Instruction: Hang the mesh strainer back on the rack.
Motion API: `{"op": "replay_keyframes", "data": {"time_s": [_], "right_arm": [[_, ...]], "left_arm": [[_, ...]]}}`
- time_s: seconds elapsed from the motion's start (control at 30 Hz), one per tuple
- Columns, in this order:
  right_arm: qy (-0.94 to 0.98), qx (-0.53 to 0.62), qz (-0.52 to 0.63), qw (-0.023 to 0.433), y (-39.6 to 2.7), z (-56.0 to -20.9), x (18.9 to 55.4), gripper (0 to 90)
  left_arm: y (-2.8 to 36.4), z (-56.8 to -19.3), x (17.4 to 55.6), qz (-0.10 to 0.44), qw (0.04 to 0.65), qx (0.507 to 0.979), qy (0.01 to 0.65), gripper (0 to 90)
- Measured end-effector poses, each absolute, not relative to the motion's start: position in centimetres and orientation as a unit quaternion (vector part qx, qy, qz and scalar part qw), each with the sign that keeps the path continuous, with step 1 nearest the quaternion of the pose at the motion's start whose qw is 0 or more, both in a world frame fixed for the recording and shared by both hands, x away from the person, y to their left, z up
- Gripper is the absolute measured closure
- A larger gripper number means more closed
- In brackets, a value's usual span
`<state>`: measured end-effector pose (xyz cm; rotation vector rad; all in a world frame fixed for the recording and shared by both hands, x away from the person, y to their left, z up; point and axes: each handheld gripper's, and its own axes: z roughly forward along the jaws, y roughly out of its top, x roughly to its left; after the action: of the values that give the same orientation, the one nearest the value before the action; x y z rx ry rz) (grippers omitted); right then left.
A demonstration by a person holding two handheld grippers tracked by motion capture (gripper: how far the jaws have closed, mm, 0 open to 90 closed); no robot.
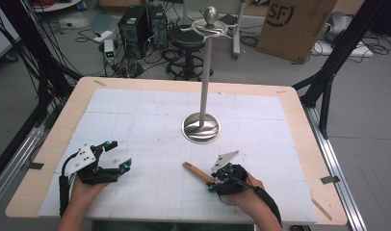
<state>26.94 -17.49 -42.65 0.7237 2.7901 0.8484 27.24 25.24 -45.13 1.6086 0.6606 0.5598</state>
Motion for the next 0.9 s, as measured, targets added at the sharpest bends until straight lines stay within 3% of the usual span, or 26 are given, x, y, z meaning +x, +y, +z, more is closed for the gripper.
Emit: {"op": "replay_keyframes", "data": {"time_s": [0.17,0.43,0.67,0.9], "right_arm": [[0.937,0.225,0.26,0.06,-17.1,-42.3,27.2,64.9],[0.948,0.204,0.225,0.093,-16.7,-41.5,27.7,68.4],[0.949,0.216,0.219,0.061,-16.5,-41.8,27.9,65.4],[0.954,0.216,0.197,0.068,-16.1,-41.6,28.2,59.1]], "left_arm": [[25.3,-45.1,27.3,0.242,0.611,0.697,0.286,15.3],[25.3,-45.1,27.3,0.242,0.611,0.697,0.287,15.3],[25.3,-45.1,27.3,0.242,0.611,0.697,0.287,15.3],[25.3,-45.1,27.3,0.241,0.612,0.697,0.287,15.3]]}}
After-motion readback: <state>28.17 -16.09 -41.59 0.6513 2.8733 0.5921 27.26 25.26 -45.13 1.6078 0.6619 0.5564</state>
